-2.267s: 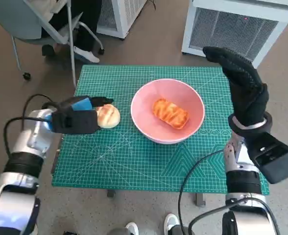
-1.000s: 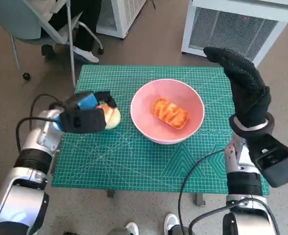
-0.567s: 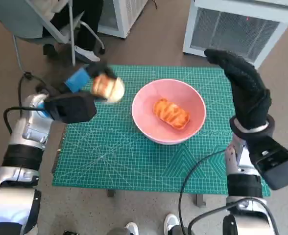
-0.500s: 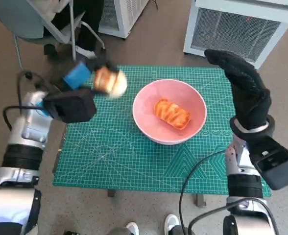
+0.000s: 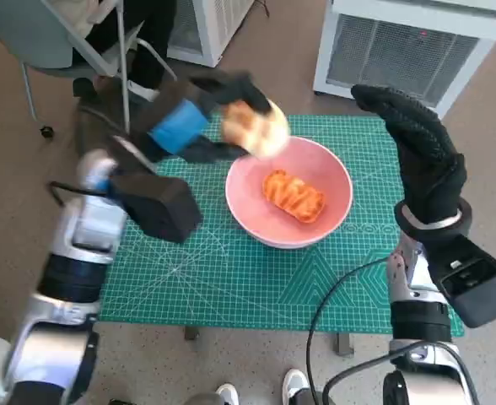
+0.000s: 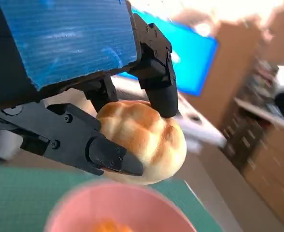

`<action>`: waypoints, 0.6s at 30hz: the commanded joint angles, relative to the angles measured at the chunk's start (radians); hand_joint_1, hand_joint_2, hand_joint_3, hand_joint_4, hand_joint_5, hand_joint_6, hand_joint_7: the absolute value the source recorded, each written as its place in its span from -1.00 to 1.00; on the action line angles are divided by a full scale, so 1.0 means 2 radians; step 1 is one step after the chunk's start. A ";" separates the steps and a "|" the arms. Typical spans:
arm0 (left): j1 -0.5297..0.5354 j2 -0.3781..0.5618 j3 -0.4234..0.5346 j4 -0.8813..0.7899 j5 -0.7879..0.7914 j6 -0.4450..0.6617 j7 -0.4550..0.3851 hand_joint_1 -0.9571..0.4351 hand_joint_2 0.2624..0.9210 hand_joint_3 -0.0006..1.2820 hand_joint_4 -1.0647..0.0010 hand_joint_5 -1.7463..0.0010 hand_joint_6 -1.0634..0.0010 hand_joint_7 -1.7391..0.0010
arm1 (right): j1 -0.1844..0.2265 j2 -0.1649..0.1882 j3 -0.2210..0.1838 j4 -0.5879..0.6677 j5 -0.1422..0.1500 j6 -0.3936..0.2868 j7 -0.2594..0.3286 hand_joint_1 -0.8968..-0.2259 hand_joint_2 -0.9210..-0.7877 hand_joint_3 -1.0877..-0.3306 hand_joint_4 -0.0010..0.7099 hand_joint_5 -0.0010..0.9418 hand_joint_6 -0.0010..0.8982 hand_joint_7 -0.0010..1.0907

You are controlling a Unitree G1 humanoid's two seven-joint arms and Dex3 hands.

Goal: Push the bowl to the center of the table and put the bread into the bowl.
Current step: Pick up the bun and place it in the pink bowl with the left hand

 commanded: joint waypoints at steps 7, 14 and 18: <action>-0.020 -0.003 -0.048 0.056 0.009 0.031 -0.097 0.00 0.98 -0.71 0.01 0.51 0.25 -0.10 | 0.020 -0.004 0.000 -0.018 -0.004 0.011 -0.009 0.03 -1.00 -0.10 -0.17 -1.00 -0.45 -0.65; -0.044 0.000 -0.072 0.070 0.019 0.087 -0.179 -0.23 1.00 -0.79 0.40 0.97 0.35 0.79 | 0.025 -0.008 -0.001 -0.032 -0.005 0.018 -0.013 0.05 -1.00 -0.10 -0.18 -1.00 -0.46 -0.64; -0.052 0.004 -0.068 0.061 0.009 0.109 -0.208 -0.24 1.00 -0.80 0.49 0.99 0.36 0.85 | 0.027 -0.012 -0.002 -0.038 -0.004 0.022 -0.014 0.05 -1.00 -0.11 -0.19 -1.00 -0.46 -0.64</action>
